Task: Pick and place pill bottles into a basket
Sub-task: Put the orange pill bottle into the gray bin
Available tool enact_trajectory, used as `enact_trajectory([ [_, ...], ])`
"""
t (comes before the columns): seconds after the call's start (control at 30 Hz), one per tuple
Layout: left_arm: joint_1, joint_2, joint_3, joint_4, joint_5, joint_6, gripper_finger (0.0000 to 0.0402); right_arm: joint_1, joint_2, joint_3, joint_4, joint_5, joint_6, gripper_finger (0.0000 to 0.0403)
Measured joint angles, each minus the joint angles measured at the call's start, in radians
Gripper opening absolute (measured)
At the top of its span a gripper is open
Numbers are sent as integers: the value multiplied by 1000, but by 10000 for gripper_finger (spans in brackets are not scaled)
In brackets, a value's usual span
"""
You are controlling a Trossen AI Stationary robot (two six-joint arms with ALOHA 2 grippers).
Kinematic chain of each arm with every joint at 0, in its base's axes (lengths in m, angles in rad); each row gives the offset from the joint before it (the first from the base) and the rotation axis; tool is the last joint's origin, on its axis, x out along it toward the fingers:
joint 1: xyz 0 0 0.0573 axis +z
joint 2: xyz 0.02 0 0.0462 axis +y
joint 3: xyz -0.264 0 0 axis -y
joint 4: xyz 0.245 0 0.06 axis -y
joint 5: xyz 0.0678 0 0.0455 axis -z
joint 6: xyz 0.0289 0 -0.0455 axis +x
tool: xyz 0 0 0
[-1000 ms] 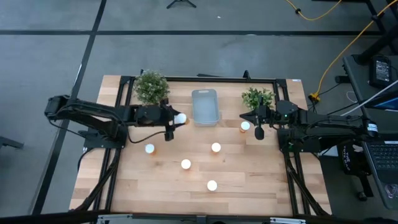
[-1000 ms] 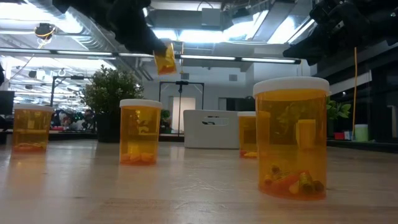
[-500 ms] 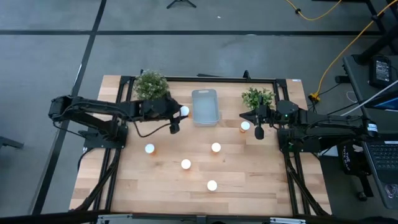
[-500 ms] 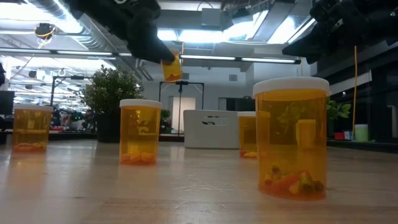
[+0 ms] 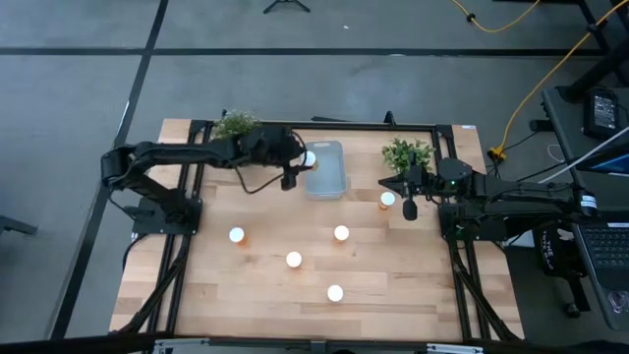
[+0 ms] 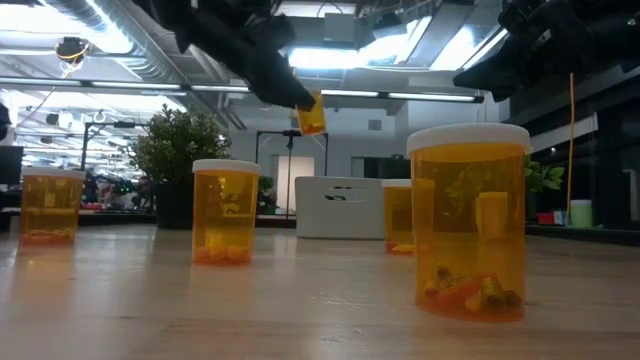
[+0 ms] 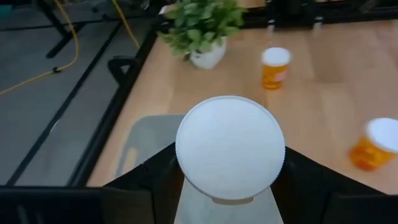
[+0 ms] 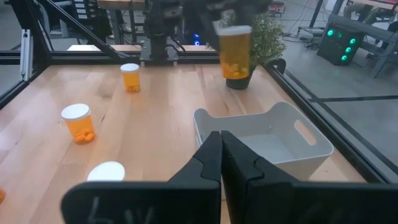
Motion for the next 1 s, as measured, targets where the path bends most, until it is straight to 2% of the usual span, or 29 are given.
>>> enact_trajectory([
  [0.23, 42, 124, 94, 1, 2, 60, 203, 0, 0, 0, 6, 0, 0, 3],
  [0.5, 74, 271, 219, -28, 71, 126, 203, 0, 0, 0, 6, 0, 1, 3],
  [0.6, 93, 304, 237, -27, 79, 141, 203, 0, 0, 0, 6, 0, 1, 3],
  [0.77, 112, 360, 240, 23, 177, 143, 203, 0, 0, 0, 6, 0, 0, 3],
  [1.0, 108, 439, 240, 85, 173, 143, 203, 0, 0, 0, 6, 0, -47, 3],
])
